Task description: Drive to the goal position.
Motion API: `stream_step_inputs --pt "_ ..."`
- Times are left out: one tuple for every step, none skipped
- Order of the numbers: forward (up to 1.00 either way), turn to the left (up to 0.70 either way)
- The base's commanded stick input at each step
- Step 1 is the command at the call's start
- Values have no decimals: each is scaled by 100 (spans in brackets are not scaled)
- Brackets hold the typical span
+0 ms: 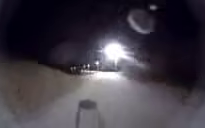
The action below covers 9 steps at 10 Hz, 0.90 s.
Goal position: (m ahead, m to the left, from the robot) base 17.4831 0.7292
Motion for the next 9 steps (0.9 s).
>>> stream_step_inputs --pt "100 0" --pt "100 11" --pt "100 24" --pt "100 7" --pt "100 0" --pt "100 0" --pt "100 0" --pt "100 0" --pt "100 0"
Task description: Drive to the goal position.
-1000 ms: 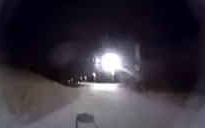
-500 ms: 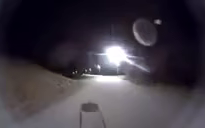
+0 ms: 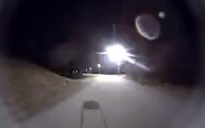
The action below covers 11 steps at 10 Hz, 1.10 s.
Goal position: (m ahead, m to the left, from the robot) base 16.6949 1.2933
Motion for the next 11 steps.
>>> stream_step_inputs --pt "100 0" --pt "100 0" --pt "100 0" --pt "100 0" --pt "100 0" --pt "100 0" --pt "100 0" --pt "100 0" --pt "100 0" --pt "100 0" --pt "100 0"
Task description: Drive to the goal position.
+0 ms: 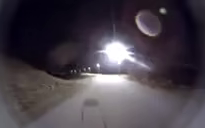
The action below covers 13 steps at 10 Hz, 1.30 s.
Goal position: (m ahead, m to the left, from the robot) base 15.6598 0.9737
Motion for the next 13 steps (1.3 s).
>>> stream_step_inputs --pt "100 0" --pt "100 0" --pt "100 0" --pt "100 0" --pt "100 19" --pt "100 27" --pt "100 27" --pt "100 21" --pt "100 2" --pt "100 12" --pt "100 23" --pt "100 15" --pt "100 0"
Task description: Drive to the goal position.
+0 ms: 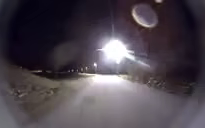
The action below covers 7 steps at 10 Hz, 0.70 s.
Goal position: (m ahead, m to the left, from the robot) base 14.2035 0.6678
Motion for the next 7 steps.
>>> stream_step_inputs --pt "100 0" --pt "100 0" --pt "100 0" --pt "100 0" --pt "100 15" --pt "100 14" --pt "100 0"
